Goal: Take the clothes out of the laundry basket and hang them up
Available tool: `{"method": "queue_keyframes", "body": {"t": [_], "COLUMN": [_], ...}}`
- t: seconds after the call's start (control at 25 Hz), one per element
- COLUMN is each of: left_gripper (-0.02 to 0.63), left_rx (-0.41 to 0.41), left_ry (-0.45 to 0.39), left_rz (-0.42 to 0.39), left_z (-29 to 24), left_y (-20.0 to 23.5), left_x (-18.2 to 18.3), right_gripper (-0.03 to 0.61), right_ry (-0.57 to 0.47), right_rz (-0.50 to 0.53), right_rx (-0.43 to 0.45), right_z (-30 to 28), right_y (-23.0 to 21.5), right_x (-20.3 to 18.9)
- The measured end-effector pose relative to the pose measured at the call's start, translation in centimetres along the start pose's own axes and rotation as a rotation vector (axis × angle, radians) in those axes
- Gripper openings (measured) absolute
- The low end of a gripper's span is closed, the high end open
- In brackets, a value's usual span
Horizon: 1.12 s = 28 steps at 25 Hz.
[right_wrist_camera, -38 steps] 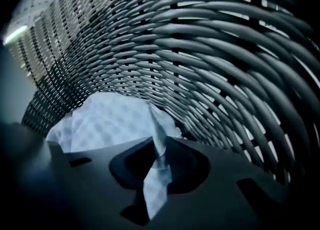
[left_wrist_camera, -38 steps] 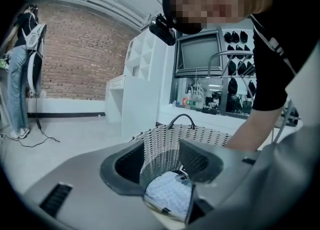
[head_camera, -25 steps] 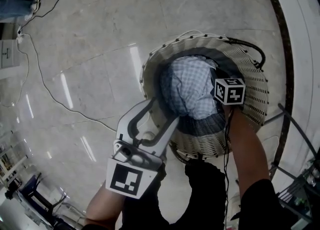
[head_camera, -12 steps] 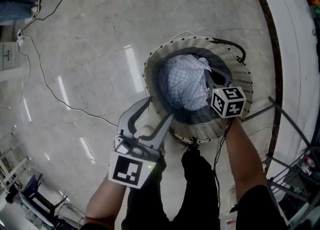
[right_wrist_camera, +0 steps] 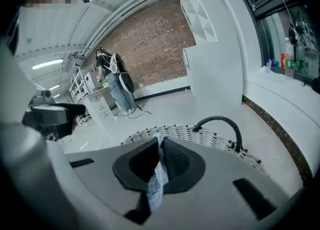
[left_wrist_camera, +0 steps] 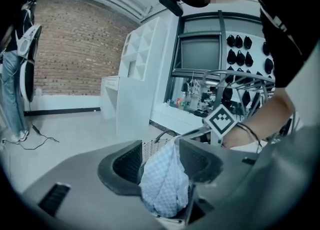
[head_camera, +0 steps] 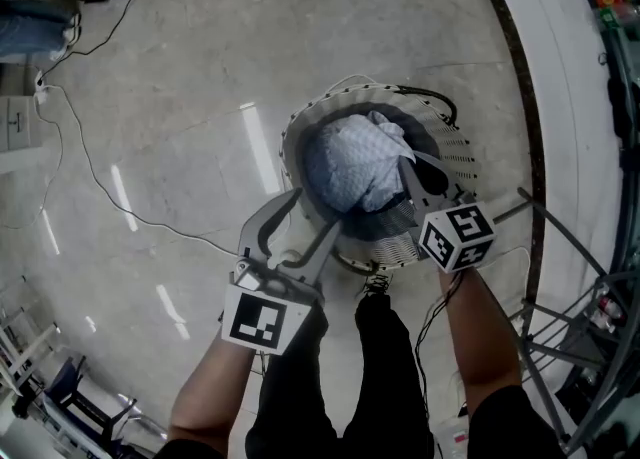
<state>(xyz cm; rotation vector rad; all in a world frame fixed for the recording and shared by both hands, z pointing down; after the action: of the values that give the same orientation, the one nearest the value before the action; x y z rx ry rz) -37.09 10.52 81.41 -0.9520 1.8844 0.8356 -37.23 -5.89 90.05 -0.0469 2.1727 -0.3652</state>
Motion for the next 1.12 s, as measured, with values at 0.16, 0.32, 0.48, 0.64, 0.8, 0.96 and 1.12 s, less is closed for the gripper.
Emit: {"method": "queue_keyframes", "body": {"t": [0.16, 0.32, 0.48, 0.64, 0.8, 0.96, 1.12], "left_gripper": [0.218, 0.244, 0.259, 0.262, 0.272, 0.272, 0.204], "left_rx": [-0.016, -0.041, -0.027, -0.008, -0.034, -0.043, -0.031], "left_ry": [0.012, 0.030, 0.019, 0.001, 0.036, 0.036, 0.001], "left_rz": [-0.019, -0.055, -0.077, -0.106, -0.134, -0.156, -0.145], "left_z": [-1.1, -2.0, -2.5, -2.6, -2.4, -2.0, -0.4], "left_y": [-0.6, -1.1, -1.0, -0.7, -2.1, -3.3, -4.2], "left_x": [0.3, 0.7, 1.6, 3.3, 5.2, 8.3, 12.3], "right_gripper": [0.011, 0.011, 0.011, 0.011, 0.011, 0.011, 0.011], "right_ry": [-0.062, -0.114, -0.164, -0.199, -0.215, -0.233, -0.238], "right_rz": [0.004, 0.043, 0.087, 0.127, 0.147, 0.172, 0.185], "right_rx": [0.030, 0.083, 0.139, 0.186, 0.222, 0.268, 0.293], "right_z": [2.6, 5.6, 9.2, 12.9, 16.9, 20.2, 23.0], "right_y": [1.7, 4.1, 6.9, 9.3, 11.2, 13.1, 15.4], "right_x": [3.4, 7.1, 10.8, 14.1, 17.3, 21.3, 24.5]}}
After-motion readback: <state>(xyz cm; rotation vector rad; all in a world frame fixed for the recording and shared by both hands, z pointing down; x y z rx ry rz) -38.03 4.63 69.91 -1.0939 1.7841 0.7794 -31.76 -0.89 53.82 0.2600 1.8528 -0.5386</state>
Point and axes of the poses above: the fingertips, and each gripper's own axes: z backward along the fingers, y to its left, x out of its top, the point moved 2 cm from there along z, backward along the fingers
